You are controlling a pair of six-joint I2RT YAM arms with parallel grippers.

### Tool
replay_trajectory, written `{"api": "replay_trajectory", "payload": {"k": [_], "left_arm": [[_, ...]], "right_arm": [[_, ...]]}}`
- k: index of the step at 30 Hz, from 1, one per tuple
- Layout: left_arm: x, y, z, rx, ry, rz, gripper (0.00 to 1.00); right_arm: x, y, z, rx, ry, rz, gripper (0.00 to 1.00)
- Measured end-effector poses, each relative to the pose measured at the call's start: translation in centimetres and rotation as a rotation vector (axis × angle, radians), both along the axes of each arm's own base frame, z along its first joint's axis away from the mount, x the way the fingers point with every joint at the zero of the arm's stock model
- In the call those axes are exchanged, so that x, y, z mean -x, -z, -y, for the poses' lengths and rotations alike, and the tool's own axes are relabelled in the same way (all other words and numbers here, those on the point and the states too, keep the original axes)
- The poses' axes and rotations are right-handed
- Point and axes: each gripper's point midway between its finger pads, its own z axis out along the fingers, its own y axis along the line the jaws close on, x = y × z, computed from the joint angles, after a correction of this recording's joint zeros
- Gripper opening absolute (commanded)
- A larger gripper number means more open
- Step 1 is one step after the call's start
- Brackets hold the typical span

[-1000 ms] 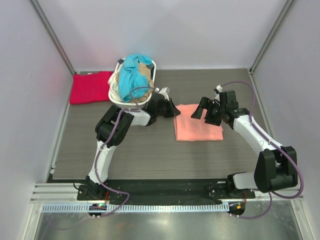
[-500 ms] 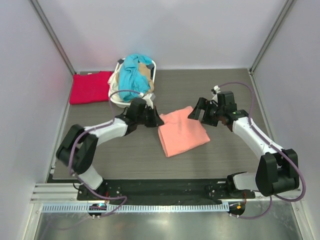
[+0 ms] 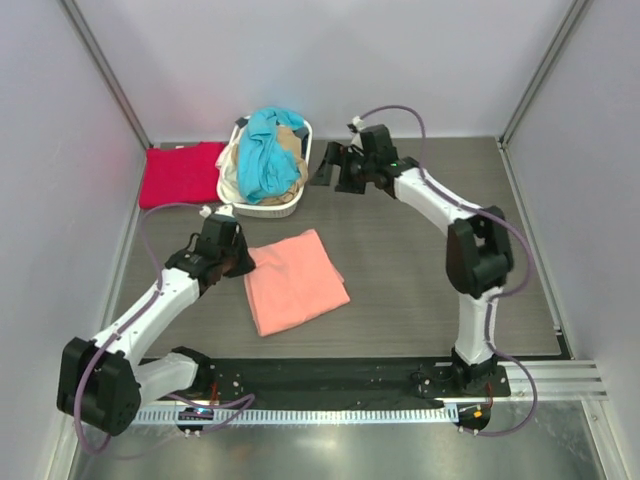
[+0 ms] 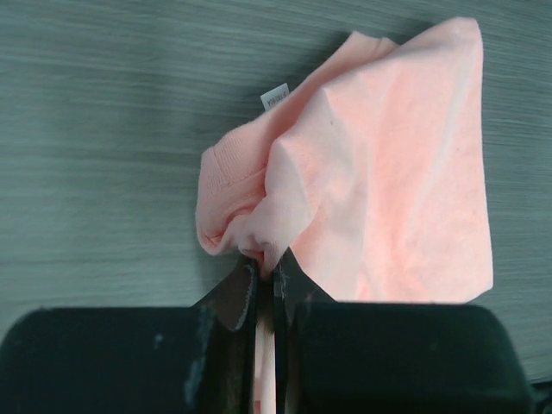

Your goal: Fold and stack the t-shirts

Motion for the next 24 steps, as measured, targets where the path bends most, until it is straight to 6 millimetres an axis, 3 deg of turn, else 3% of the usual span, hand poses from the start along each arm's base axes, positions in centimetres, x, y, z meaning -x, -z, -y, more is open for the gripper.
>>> {"api": "replay_trajectory", "payload": {"k": [4,8,9,11,13,14,18,24], "left_arm": [[0.7,-0.3,-2.5,-0.052,-0.067,-0.042,0.00],[0.8,-1.5,-4.6,-0.084,-0.113,-0.050,0.00],[0.8,-1.9,-5.3,-0.089,-0.127,-0.049,0.00],[0.9,-2.3,-6.6,-0.102,-0.154,-0.048,0.00],[1.1,-2.5,-7.9,-0.116,-0.177,-0.058,0.00],[1.1,-2.4,-8.4,-0.123,-0.183,-0.065,0.00],[0.9,-2.0,-10.3,-0.143,-0.220,-0.108,0.00],[-2.8,-2.0,-11.3,-0.178,-0.189,-0.146,0.00]], "right_arm": [[-5.0,0.4,-5.2,-0.020,-0.033,0.063,0.89],[-8.3,3.6,-8.2,0.011,-0.023,0.072,0.79],[-8.8,5.0,-8.5,0.032,-0.012,0.063,0.73],[-9.0,8.0,-8.5,0.083,0.007,0.031,0.63],[-9.0,10.1,-8.2,0.113,0.025,-0.001,0.45],[-9.0,9.9,-8.4,0.102,0.024,-0.001,0.30],[-9.9,9.5,-7.4,0.153,0.100,0.022,0.01],[-9.9,9.5,-3.6,0.212,0.134,0.063,0.01]]}}
